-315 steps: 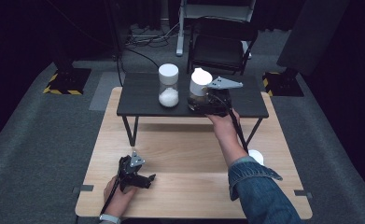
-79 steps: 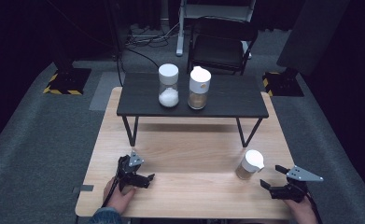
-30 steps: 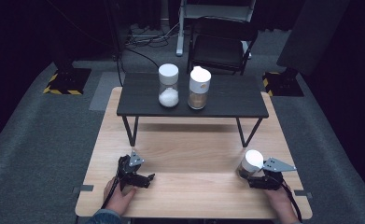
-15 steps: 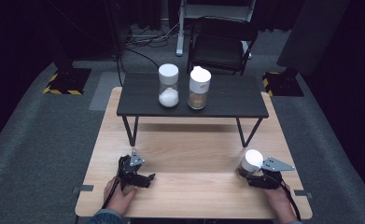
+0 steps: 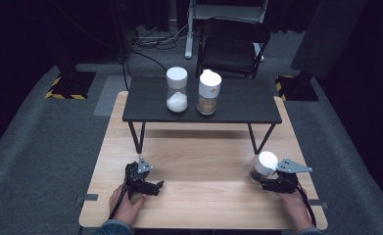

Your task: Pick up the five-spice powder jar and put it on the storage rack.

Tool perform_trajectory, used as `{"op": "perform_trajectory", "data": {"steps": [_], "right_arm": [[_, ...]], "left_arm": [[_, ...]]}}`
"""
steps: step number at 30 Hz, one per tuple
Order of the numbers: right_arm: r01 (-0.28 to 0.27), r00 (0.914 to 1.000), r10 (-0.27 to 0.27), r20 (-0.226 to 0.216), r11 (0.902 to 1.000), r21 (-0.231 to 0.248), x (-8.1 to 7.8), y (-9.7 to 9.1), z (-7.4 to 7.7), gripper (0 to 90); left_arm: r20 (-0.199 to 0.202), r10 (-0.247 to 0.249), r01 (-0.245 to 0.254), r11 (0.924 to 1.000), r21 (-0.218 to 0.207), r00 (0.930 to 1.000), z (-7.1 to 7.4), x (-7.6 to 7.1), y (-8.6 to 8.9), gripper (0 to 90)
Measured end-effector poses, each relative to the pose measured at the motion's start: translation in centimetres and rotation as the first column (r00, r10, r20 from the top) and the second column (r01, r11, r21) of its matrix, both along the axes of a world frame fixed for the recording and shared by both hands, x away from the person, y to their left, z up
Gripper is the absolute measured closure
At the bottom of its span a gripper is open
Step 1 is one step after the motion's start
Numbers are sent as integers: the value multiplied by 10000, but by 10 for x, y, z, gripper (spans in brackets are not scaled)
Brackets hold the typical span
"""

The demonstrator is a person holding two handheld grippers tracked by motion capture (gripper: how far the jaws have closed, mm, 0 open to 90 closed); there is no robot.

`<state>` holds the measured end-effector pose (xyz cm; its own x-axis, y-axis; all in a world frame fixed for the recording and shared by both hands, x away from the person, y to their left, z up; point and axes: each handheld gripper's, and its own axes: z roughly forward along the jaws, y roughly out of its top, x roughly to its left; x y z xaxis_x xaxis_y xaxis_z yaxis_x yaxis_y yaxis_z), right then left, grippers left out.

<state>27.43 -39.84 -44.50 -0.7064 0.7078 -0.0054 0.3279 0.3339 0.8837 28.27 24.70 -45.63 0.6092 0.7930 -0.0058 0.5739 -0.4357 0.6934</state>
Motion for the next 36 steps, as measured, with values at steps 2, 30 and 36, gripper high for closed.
{"op": "perform_trajectory", "data": {"steps": [2, 30, 36], "right_arm": [[-2, 10000, 2, 13, 10000, 72, 1, 0, 5, 303], [-399, 9984, 395, 393, 9991, 109, 21, 21, 83, 304], [-433, 9982, 429, 427, 9990, 87, 27, 30, 97, 304]], "left_arm": [[-1, 1, -1, 10000, 1, 10000, 0, 0, 0, 2], [1, 5, -5, 10000, -4, 10000, 0, 0, 0, 2], [-1, 5, -5, 10000, 4, 10000, 0, 0, 0, 2]]}}
